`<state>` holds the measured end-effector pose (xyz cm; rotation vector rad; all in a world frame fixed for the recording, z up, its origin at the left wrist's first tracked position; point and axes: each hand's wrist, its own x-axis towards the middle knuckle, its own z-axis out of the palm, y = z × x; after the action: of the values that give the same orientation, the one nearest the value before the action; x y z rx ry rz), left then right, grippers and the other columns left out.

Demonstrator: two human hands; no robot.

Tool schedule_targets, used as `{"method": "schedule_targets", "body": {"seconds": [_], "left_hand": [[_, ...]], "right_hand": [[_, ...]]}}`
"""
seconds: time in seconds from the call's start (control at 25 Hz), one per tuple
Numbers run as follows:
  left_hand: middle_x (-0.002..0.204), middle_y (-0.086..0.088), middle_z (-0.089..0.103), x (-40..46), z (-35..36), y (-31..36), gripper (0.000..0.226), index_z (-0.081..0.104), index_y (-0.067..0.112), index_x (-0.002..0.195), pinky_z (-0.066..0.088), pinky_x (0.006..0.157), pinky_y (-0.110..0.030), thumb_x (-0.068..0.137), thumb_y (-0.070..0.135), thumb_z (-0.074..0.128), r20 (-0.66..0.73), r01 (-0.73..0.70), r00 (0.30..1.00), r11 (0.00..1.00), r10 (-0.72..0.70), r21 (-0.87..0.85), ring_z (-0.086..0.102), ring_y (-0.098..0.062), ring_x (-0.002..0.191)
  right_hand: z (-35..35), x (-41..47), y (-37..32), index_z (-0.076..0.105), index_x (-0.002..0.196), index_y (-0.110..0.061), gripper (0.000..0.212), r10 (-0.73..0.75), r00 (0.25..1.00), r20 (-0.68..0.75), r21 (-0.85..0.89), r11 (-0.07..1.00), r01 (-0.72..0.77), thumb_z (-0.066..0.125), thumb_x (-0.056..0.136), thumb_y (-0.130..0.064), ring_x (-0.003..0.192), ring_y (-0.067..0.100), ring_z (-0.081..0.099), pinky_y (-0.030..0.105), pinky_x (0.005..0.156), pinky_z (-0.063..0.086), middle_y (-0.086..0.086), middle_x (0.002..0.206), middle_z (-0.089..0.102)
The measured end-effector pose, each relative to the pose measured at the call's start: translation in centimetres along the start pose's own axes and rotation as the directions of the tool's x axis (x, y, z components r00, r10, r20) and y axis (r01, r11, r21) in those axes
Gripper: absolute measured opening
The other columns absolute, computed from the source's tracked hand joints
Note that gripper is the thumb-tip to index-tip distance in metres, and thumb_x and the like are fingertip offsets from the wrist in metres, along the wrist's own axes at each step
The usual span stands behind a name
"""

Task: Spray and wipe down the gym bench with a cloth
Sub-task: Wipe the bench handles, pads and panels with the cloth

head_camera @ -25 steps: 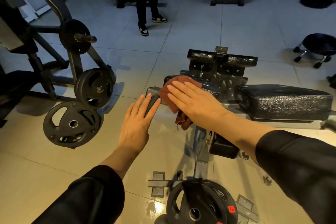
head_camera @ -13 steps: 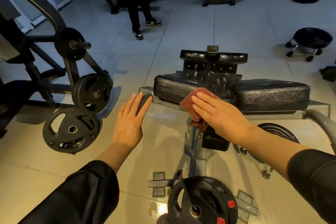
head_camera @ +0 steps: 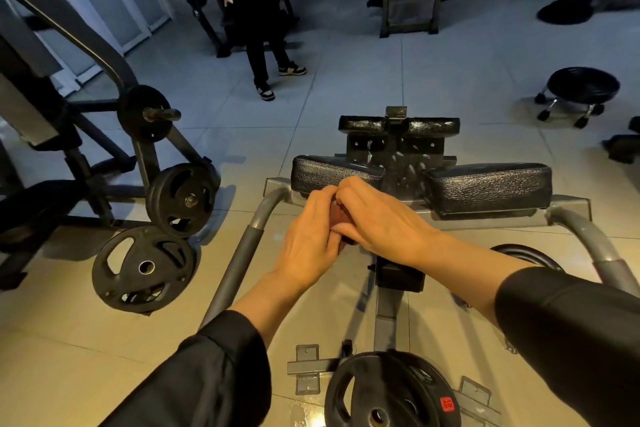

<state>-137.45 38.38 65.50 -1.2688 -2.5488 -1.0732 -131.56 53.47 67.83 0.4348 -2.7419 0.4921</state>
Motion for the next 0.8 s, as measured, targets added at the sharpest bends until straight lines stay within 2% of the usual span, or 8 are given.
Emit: {"method": "schedule_targets", "body": {"seconds": [0.04,0.12,0.24,0.28,0.36,0.48,0.72,0.8], "left_hand": [[0.108,-0.006,0.05,0.0,-0.4,-0.2,0.048,0.039,0.024,0.125,0.052,0.065,-0.046,0.082,0.007,0.053,-0.031,0.001,1.0,0.998,0.001,0.056,0.055,-0.024,0.084],[0.104,-0.005,0.044,0.6,-1.5,-0.9,0.042,0.048,0.016,0.122,0.053,0.063,-0.035,0.084,0.001,0.054,-0.2,0.105,0.977,0.986,-0.078,0.13,0.054,-0.024,0.079],[0.106,0.0,0.036,2.8,-3.0,-1.8,0.03,0.054,0.012,0.118,0.05,0.074,-0.022,0.089,0.002,0.057,-0.486,0.358,0.816,0.934,-0.313,0.0,0.05,-0.015,0.084],[0.109,-0.001,0.036,3.7,-2.7,-1.9,0.031,0.055,0.014,0.118,0.048,0.077,-0.018,0.09,0.002,0.058,-0.483,0.369,0.805,0.928,-0.344,-0.046,0.048,-0.013,0.088],[0.12,-0.002,0.039,4.9,-0.4,-1.3,0.032,0.057,0.022,0.121,0.044,0.083,-0.018,0.09,0.013,0.062,-0.354,0.339,0.877,0.941,-0.323,-0.02,0.044,-0.012,0.101],[0.133,-0.005,0.041,4.7,3.0,-0.9,0.035,0.057,0.024,0.128,0.039,0.089,-0.027,0.094,0.031,0.059,-0.272,0.347,0.908,0.936,-0.319,0.059,0.04,-0.021,0.114],[0.118,-0.007,0.048,4.8,3.1,-1.9,0.03,0.061,0.019,0.113,0.042,0.083,-0.027,0.087,0.004,0.062,-0.36,0.386,0.866,0.922,-0.348,0.037,0.048,-0.025,0.104],[0.114,-0.003,0.047,4.0,4.8,0.0,0.028,0.061,0.018,0.108,0.043,0.081,-0.026,0.086,0.001,0.061,-0.299,0.346,0.899,0.937,-0.318,0.042,0.049,-0.021,0.1]], "right_hand": [[0.2,-0.2,0.3,0.05,0.12,-0.007,0.046,0.022,1.0,0.004,-0.023,0.999,-0.022,0.054,0.092,-0.043,0.088,0.016,0.049,0.028,0.062,0.044,0.01,0.116,0.051],[0.5,-0.8,1.2,0.041,0.14,-0.009,0.062,0.114,0.993,0.03,-0.133,0.985,-0.109,0.051,0.092,-0.047,0.113,0.024,0.053,0.036,0.081,0.052,0.012,0.135,0.048],[0.7,-1.2,3.0,0.025,0.15,-0.005,0.07,0.304,0.944,0.129,-0.3,0.919,-0.255,0.059,0.091,-0.019,0.141,0.031,0.03,0.04,0.112,0.032,0.017,0.155,0.026],[0.8,-1.2,3.3,0.017,0.153,-0.007,0.074,0.34,0.922,0.183,-0.311,0.91,-0.274,0.057,0.09,-0.014,0.146,0.028,0.018,0.039,0.116,0.023,0.014,0.16,0.014],[0.6,-1.1,3.8,0.009,0.154,-0.013,0.076,0.368,0.896,0.248,-0.281,0.913,-0.297,0.052,0.091,-0.011,0.149,0.02,0.003,0.038,0.12,0.01,0.006,0.162,0.0],[-0.2,-0.9,4.3,0.013,0.154,-0.021,0.073,0.374,0.888,0.269,-0.2,0.923,-0.328,0.049,0.093,-0.008,0.149,0.014,0.005,0.039,0.12,0.007,-0.003,0.163,0.0],[-0.9,-0.5,4.3,0.019,0.153,-0.023,0.073,0.39,0.869,0.303,-0.117,0.921,-0.373,0.051,0.091,-0.003,0.148,0.012,0.006,0.041,0.12,0.006,-0.006,0.162,0.004],[-1.3,-0.3,4.2,0.025,0.152,-0.023,0.07,0.39,0.866,0.314,-0.111,0.92,-0.375,0.051,0.09,-0.004,0.148,0.014,0.009,0.042,0.12,0.006,-0.004,0.162,0.007]]}}
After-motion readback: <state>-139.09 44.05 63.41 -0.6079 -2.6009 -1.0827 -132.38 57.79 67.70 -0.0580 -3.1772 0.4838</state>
